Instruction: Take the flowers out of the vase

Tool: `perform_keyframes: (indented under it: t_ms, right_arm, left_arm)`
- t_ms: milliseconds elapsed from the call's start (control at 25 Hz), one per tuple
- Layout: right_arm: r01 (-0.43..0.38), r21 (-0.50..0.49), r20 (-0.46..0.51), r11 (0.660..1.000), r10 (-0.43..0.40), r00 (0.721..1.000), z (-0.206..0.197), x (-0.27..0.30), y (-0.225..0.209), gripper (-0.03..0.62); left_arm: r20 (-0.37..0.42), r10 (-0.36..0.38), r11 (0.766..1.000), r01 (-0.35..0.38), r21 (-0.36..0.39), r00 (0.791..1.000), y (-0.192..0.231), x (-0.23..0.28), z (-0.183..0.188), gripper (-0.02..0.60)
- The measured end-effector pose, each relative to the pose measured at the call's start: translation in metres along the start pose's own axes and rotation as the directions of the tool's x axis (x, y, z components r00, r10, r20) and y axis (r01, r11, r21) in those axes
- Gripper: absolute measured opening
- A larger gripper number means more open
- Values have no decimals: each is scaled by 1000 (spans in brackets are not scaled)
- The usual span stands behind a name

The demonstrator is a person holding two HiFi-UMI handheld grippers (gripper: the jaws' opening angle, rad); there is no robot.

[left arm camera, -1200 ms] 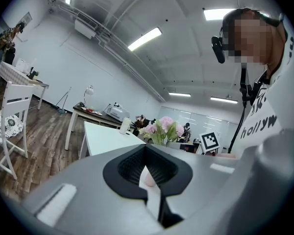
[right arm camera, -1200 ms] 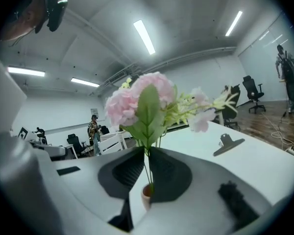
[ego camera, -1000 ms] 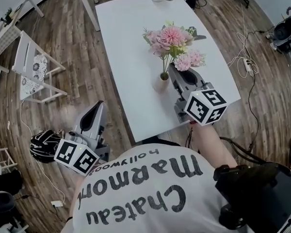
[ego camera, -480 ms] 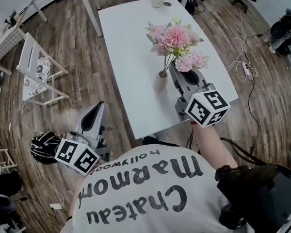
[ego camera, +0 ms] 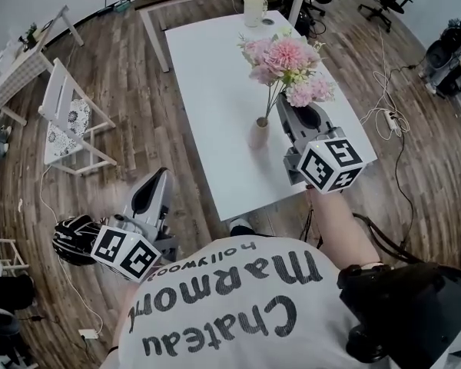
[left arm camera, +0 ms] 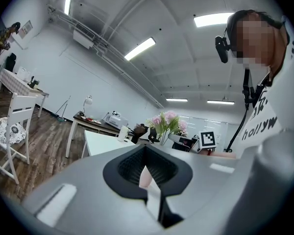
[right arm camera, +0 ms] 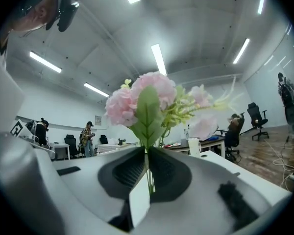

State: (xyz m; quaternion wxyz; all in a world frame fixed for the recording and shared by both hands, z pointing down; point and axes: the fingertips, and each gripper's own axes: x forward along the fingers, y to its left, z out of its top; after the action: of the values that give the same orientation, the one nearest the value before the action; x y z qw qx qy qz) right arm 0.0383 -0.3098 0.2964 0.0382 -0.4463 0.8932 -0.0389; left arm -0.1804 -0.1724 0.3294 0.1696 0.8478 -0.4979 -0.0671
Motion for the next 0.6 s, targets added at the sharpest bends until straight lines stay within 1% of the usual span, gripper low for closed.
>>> perform_keyframes:
  t_ms: [280, 600]
  right_arm:
    - [40, -21, 47, 999, -39, 998, 20, 2, -5, 37]
    - [61, -43, 114, 997, -55, 992, 48, -1, 0, 34]
  left_arm:
    - [8, 6, 1000, -7, 11, 1000, -1, -18, 5, 6]
    - [18, 10, 1000, -11, 17, 1000, -5, -38, 8, 6]
